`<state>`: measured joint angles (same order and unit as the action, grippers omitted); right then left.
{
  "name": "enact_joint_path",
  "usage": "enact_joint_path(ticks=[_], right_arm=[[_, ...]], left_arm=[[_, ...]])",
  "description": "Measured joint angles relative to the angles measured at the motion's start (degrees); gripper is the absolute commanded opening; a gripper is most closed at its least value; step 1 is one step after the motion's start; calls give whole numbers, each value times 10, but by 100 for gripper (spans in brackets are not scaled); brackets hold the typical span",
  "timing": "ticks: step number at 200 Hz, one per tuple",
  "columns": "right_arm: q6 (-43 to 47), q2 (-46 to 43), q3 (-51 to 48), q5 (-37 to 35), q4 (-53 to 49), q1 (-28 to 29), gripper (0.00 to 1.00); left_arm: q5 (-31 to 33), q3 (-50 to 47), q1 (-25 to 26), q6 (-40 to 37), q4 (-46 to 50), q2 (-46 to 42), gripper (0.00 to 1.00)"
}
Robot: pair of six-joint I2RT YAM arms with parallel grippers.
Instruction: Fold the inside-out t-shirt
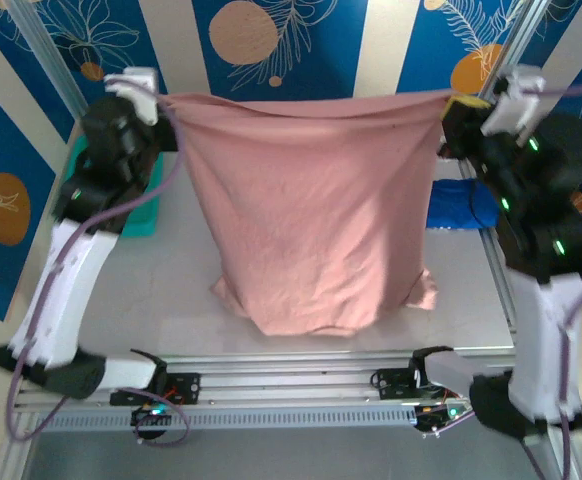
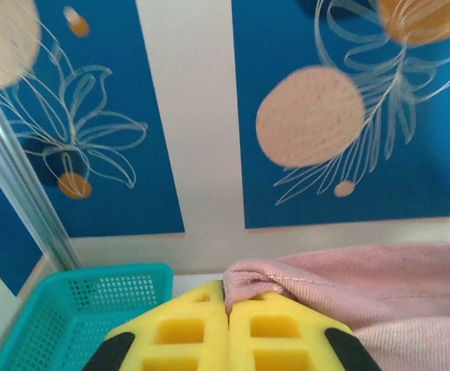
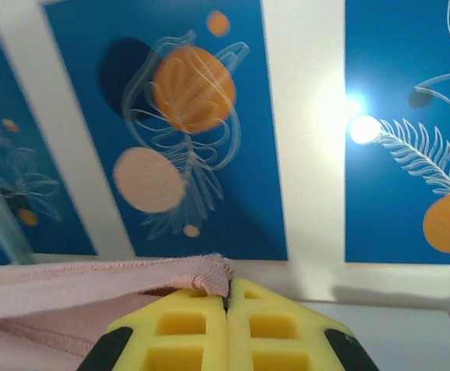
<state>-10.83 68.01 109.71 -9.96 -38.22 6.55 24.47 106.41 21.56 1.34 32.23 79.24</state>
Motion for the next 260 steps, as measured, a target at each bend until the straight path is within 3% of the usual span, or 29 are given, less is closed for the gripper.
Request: enact_joint_path(ticks=[28,54,72,95,122,160,179,200,216,229,260], right_arm=[[-5,144,82,4,29,-30,0],[-23,243,231,25,28,-44,0],[-37,275,338,46,23,-47,0],[-49,262,406,75,25,-47,0],[-57,165,294,101,40,-47,0],[-88,-44,-138,106,80,-48,0],[-106,-103,-352,90,75,-52,0],[-124,-111,-544,78,74,-71,10],[-136,-100,-635,76,71,-85,27],[-144,-87,-668,81,74,-92,41],[-156,-78,-691,105,108,-79,50]], left_arm=[[-24,171,-22,-7,35,141,0],[-39,377,-34,-19,59,220,0],[-49,459,-38,-22,57,217,0],[-68,442,-38,-22,50,151,0],[-118,264,-39,-14,28,10,0],[-275,-234,-37,80,-81,-240,0],[-330,-481,-12,133,-124,-311,0],[-350,-690,45,184,-138,-315,25],[-350,-781,88,210,-135,-294,43],[-344,-807,115,224,-130,-278,52],[-289,-785,184,218,-141,-265,58]])
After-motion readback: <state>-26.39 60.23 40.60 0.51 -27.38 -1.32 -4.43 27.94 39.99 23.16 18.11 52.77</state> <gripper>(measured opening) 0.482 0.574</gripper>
